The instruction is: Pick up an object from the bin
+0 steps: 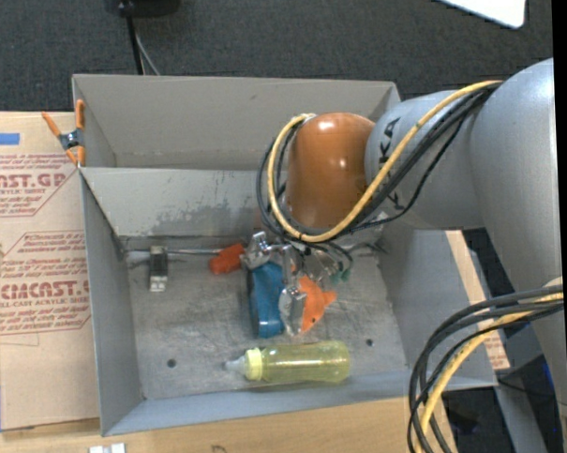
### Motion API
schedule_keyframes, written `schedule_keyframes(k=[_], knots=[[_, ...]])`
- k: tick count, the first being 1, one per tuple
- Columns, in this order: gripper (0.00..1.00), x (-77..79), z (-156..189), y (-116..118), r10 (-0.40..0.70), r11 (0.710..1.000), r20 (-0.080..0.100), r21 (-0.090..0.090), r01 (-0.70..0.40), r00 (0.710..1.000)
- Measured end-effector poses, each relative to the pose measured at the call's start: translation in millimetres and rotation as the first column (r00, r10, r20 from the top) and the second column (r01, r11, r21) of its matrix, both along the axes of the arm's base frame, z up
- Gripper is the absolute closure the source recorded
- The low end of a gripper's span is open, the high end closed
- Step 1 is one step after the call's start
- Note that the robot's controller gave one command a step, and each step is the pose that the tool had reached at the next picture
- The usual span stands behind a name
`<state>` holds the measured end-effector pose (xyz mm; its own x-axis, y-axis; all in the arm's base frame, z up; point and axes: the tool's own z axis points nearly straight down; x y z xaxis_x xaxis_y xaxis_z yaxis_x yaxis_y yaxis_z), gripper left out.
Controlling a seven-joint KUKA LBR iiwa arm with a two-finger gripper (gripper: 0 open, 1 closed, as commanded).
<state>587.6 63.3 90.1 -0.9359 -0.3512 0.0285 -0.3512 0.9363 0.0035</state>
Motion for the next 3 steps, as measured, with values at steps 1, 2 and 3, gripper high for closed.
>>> schedule_keyframes(k=[1,2,3], knots=[[1.00,0.0,0.0,0.0,0.000,1.000,0.000,0.000,0.000,1.000],[1.00,-3.7,1.4,-1.1,0.000,1.000,0.011,0.003,0.000,1.000],[1.00,-8.4,2.6,-1.5,-0.001,1.000,0.026,0.007,0.001,1.000]])
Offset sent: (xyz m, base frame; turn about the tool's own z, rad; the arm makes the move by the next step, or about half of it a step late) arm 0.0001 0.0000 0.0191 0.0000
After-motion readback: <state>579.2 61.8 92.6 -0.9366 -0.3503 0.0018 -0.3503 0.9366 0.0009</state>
